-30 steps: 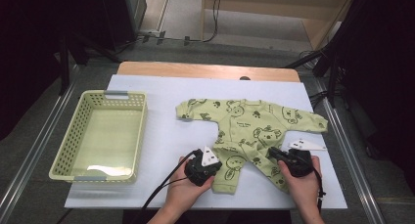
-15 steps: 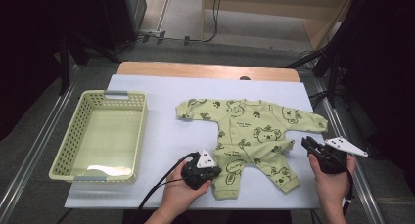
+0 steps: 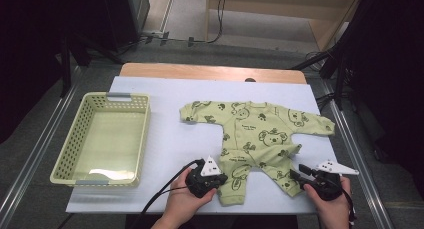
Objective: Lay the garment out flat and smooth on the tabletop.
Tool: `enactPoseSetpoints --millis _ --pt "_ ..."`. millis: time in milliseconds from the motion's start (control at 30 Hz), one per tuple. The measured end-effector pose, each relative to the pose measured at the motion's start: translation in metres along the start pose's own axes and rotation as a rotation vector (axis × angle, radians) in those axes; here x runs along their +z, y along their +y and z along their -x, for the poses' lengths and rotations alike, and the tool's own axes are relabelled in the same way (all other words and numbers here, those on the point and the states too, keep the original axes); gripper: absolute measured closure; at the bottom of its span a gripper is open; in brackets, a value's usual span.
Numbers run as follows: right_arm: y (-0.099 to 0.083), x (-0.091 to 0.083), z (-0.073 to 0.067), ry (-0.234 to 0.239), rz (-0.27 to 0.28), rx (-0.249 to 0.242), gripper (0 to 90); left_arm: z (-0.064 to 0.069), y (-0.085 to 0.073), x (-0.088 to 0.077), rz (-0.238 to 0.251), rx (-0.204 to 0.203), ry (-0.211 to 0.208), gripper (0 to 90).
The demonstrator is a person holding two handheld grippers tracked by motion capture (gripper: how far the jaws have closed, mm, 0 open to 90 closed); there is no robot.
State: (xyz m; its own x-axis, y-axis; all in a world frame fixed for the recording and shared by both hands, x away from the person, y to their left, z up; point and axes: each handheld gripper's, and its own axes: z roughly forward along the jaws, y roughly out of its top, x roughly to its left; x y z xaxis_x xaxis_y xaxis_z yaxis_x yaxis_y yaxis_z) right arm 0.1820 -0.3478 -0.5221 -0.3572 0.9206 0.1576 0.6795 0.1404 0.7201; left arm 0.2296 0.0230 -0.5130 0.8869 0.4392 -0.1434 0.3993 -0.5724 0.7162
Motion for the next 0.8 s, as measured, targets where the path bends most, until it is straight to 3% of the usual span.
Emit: enactPoseSetpoints --millis 133,200,267,333,500,633,700,733,800 --pt "-0.009 -0.005 -0.003 0.013 -0.034 -0.006 81.1 0.004 -0.002 -0.002 0.003 -0.006 -0.022 90.0" --pt "-0.015 -0.012 -0.005 0.032 -0.044 -0.003 84.0 0.007 -0.004 -0.004 0.004 -0.007 -0.030 90.0" --pt "-0.022 -0.021 -0.010 0.044 -0.046 -0.010 84.4 0.011 -0.005 -0.007 0.013 -0.017 -0.043 90.0" --pt "-0.031 -0.032 -0.018 0.014 -0.046 -0.039 84.5 0.016 -0.007 -0.009 0.021 -0.022 -0.066 90.0" --pt "-0.056 -0.060 -0.030 0.030 -0.010 -0.059 84.4 0.037 -0.011 -0.014 0.015 0.009 -0.094 90.0" --pt "-0.069 -0.073 -0.035 0.103 0.018 -0.057 84.1 0.048 -0.012 -0.019 0.018 0.015 -0.139 90.0" --pt "-0.071 -0.076 -0.037 0.156 0.022 -0.064 82.8 0.052 -0.012 -0.021 0.020 0.038 -0.160 90.0" --pt "-0.070 -0.078 -0.038 0.178 0.026 -0.066 79.5 0.053 -0.012 -0.021 0.015 0.047 -0.162 90.0" --pt "-0.069 -0.080 -0.040 0.186 0.054 -0.072 64.7 0.052 -0.013 -0.023 0.024 0.061 -0.180 84.1"
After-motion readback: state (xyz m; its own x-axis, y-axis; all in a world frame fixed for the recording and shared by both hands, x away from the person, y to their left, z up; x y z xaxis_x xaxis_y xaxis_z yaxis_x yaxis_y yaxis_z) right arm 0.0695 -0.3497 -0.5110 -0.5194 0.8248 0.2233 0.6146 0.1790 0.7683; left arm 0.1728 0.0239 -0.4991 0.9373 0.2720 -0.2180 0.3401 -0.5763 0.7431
